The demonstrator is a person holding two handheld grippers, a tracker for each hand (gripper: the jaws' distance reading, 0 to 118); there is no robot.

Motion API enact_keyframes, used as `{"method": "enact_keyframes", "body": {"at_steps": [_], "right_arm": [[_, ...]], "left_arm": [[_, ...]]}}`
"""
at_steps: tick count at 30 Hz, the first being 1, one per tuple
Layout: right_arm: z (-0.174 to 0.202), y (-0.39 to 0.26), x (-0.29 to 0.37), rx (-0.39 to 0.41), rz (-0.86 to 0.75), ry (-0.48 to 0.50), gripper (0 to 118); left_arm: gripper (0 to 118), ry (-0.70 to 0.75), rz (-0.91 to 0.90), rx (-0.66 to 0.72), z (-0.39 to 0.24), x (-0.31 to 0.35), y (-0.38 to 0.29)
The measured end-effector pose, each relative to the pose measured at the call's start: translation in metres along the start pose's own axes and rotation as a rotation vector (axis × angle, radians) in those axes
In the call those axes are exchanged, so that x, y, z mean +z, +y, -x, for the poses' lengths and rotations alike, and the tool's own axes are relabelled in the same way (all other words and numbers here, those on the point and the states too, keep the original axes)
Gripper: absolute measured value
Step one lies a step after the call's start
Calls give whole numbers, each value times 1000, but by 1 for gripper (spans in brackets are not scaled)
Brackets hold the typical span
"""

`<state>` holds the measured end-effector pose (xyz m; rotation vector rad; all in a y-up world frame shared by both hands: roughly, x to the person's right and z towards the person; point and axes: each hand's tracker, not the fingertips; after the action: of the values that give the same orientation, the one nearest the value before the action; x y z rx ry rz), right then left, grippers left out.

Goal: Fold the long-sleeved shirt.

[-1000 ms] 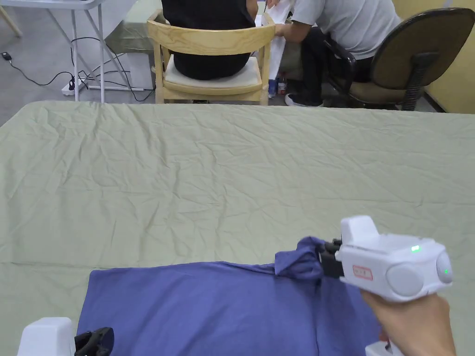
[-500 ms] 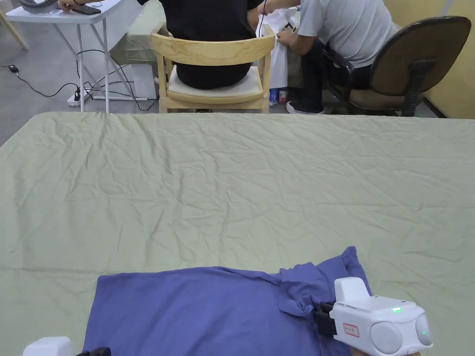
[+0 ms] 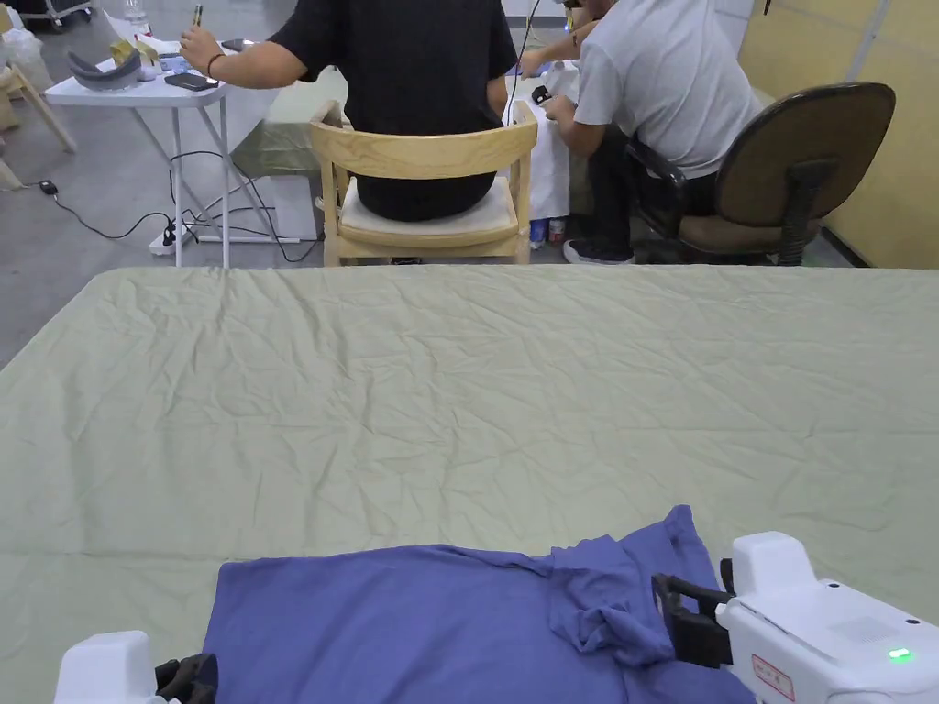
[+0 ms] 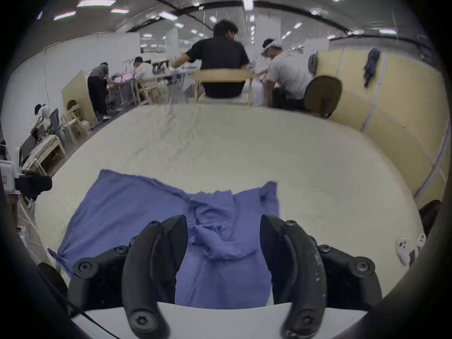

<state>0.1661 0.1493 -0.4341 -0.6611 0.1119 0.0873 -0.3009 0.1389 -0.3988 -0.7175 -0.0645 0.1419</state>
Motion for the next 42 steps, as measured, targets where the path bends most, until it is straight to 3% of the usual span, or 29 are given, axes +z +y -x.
{"method": "enact_keyframes", "body": {"at_steps": [2,5,10,21,24,28,31,32,34,36,37,42], "right_arm": [[-3,1,22,-22,-31,-23,63],[-5,-4,50,-52,-60,-52,35],[-11,-19,72,-100,-54,-37,2],[-12,-25,76,-100,10,-25,0],[-11,-22,69,-91,24,-17,0],[-11,-21,52,-73,54,0,0],[-11,-23,37,-69,74,8,0],[-12,-24,31,-70,85,12,0],[-13,-26,20,-76,106,18,0],[-15,-29,7,-83,126,24,0],[-16,-31,1,-86,136,27,0],[-23,-38,-26,-110,175,39,0]], "left_arm": [[0,5,-16,4,1,9,1],[0,23,-44,5,1,23,-1],[0,36,-53,3,-1,39,-10],[0,14,11,-14,3,42,-11],[0,-67,123,-8,11,24,3],[0,-36,179,-91,16,-10,18],[0,-71,207,-59,24,-38,33],[2,-71,209,-55,24,-47,37],[26,-31,218,-82,25,-70,47],[74,-15,241,-108,27,-96,55],[79,-7,255,-118,28,-112,58],[71,9,279,-144,35,-174,78]]}}
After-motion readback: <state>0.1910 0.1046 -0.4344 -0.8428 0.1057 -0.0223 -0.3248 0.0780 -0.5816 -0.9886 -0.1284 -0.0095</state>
